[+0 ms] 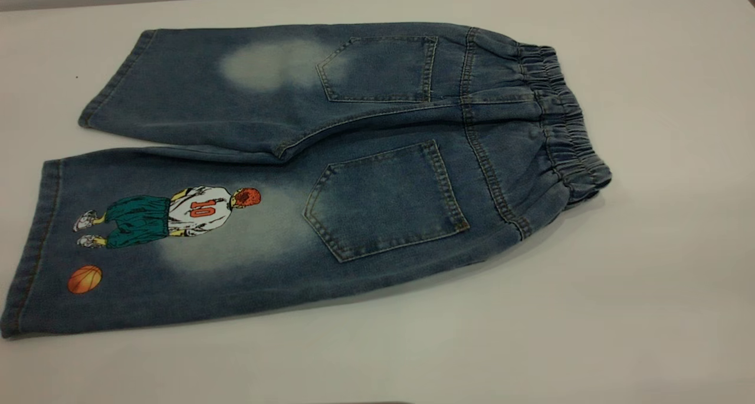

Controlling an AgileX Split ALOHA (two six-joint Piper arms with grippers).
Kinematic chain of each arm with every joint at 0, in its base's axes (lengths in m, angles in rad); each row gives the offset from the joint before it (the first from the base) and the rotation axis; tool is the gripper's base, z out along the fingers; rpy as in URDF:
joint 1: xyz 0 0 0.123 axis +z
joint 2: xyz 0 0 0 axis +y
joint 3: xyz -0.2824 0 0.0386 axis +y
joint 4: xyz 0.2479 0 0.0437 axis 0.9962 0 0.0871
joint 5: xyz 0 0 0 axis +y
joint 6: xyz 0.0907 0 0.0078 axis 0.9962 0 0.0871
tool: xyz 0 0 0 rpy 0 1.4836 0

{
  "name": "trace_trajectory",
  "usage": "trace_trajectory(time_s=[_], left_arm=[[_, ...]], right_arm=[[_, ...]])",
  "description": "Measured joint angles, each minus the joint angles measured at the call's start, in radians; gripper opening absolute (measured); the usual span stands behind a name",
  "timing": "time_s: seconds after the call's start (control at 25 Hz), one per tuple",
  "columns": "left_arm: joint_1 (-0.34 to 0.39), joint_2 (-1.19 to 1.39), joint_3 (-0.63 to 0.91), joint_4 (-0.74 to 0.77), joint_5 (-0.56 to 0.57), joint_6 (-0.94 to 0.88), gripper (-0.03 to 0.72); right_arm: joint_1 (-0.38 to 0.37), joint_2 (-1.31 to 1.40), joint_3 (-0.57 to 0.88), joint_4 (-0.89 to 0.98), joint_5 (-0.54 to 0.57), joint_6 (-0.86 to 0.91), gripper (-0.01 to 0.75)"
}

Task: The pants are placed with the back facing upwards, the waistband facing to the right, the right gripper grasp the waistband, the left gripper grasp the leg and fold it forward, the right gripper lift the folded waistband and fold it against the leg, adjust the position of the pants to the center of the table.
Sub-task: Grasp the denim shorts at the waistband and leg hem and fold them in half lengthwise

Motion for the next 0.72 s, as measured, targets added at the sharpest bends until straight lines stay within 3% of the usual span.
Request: trace_trajectory(time_s=[0.28,0.56,0.72], left_arm=[[0.000,0.122,-0.045,-0.001,-0.016,-0.081,0.491],[0.000,0.462,-0.142,-0.015,-0.205,-0.100,0.491],[0.000,0.665,-0.146,-0.096,-0.332,-0.100,0.491]], right_arm=[[0.080,0.055,-0.109,0.060,-0.115,0.001,0.570],[0.109,0.367,-0.170,0.089,-0.193,0.005,0.570],[0.109,0.576,-0.170,0.151,-0.281,0.008,0.570]])
